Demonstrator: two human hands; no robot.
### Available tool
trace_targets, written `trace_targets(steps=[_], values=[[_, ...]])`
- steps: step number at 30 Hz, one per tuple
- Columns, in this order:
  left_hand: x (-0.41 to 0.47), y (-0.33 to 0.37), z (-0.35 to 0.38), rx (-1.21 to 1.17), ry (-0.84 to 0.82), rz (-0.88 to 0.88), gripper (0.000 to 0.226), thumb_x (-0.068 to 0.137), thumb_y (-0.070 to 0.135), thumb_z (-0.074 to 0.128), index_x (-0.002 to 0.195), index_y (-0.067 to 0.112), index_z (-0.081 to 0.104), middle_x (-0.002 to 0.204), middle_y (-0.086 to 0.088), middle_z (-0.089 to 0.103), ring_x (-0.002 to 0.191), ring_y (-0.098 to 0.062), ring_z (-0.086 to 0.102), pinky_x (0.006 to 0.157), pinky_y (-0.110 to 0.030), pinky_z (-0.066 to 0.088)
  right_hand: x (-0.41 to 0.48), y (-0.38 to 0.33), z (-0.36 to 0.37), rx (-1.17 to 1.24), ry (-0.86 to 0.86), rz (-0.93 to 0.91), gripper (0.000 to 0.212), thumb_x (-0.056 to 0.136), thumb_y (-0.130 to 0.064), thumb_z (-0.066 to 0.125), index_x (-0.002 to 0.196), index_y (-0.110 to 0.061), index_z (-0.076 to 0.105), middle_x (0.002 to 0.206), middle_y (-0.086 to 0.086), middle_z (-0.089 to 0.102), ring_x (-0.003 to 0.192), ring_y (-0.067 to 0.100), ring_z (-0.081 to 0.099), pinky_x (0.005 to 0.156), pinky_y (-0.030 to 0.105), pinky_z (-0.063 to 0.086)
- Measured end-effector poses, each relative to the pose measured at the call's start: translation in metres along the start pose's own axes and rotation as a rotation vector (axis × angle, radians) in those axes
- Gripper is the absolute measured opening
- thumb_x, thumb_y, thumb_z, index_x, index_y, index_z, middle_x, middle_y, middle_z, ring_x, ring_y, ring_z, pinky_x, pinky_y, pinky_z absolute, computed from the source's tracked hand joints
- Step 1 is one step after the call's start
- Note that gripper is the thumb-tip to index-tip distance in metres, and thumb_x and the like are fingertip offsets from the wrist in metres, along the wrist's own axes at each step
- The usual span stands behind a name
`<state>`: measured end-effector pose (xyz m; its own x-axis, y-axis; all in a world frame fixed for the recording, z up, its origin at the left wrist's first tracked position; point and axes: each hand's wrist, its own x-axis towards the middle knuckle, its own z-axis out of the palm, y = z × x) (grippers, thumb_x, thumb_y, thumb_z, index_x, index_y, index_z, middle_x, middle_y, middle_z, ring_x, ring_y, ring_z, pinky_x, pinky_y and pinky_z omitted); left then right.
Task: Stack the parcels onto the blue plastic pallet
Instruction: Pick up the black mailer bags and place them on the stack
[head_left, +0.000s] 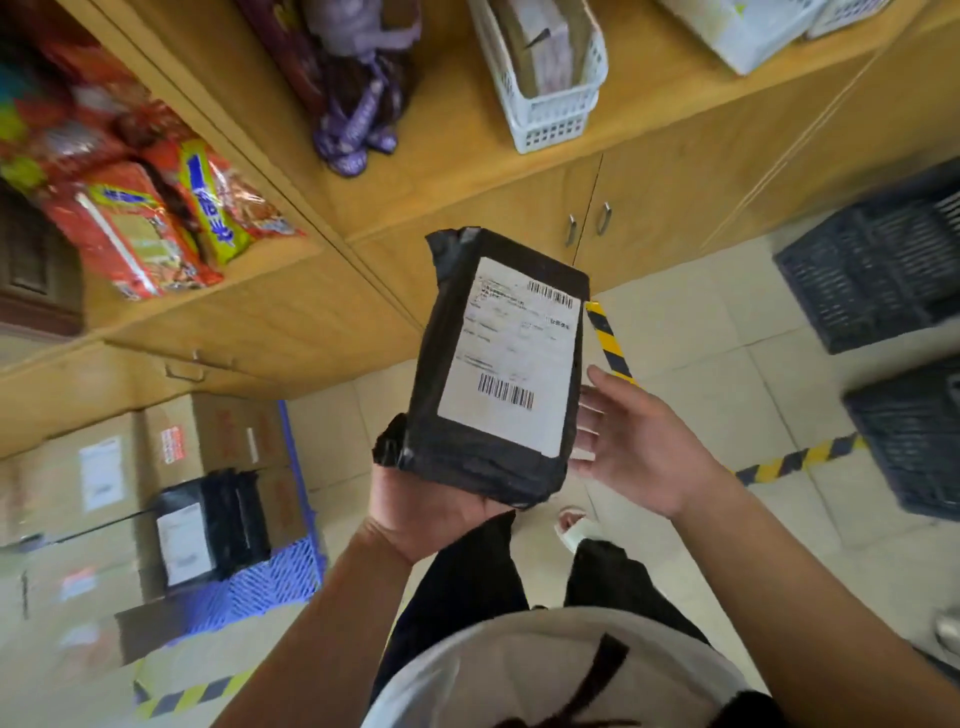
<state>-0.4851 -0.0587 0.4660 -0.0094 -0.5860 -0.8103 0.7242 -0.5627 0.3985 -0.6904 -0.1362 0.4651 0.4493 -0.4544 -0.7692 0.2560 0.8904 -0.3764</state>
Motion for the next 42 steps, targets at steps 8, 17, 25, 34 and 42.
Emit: trace_targets(steps=[8,17,25,34,42], values=[[-0.040,-0.054,0.017,-0.089,-0.643,0.089,0.065,0.092,0.046,0.036,0.145,0.008,0.043,0.151,-0.022,0.036,0.143,-0.047,0.010,0.108,-0.075,-0.010,-0.066,-0.033,-0.009,-0.229,-0.157,-0.116,0.042,0.076,-0.031,0.075,0.115,-0.016,0.071,0.120,0.007,0.072,0.099,0.022,0.070,0.087,0.041,0.052],[-0.126,-0.092,-0.013,0.313,0.040,0.391,0.040,0.097,0.037,0.045,0.127,0.020,0.065,0.127,-0.007,0.066,0.113,-0.025,0.060,0.092,-0.043,0.044,-0.086,-0.006,0.010,-0.631,-0.205,-0.235,0.022,0.091,-0.015,0.063,0.111,-0.012,0.073,0.109,0.007,0.076,0.094,0.022,0.067,0.077,0.034,0.052],[-0.221,-0.127,-0.097,0.207,0.240,0.588,0.049,0.081,0.023,0.073,0.127,0.012,0.061,0.120,-0.005,0.071,0.112,-0.027,0.067,0.097,-0.046,0.052,-0.106,0.091,0.095,-0.898,-0.473,-0.186,0.022,0.093,-0.016,0.063,0.112,-0.017,0.073,0.110,0.002,0.076,0.100,0.019,0.070,0.081,0.034,0.050],[-0.318,-0.189,-0.264,-0.130,0.415,0.684,0.050,0.078,0.023,0.073,0.126,0.013,0.064,0.122,-0.009,0.070,0.112,-0.030,0.067,0.095,-0.048,0.052,-0.115,0.271,0.203,-1.190,-0.667,-0.007,0.037,0.082,-0.023,0.073,0.119,-0.016,0.070,0.114,0.000,0.075,0.108,0.020,0.070,0.085,0.036,0.051],[-0.419,-0.233,-0.424,-0.311,0.536,0.669,0.041,0.086,0.019,0.069,0.126,0.013,0.062,0.121,-0.007,0.071,0.112,-0.028,0.067,0.099,-0.054,0.050,-0.133,0.460,0.304,-1.317,-0.744,0.106,0.028,0.089,-0.018,0.071,0.117,-0.018,0.070,0.111,0.000,0.076,0.107,0.020,0.070,0.094,0.042,0.052]])
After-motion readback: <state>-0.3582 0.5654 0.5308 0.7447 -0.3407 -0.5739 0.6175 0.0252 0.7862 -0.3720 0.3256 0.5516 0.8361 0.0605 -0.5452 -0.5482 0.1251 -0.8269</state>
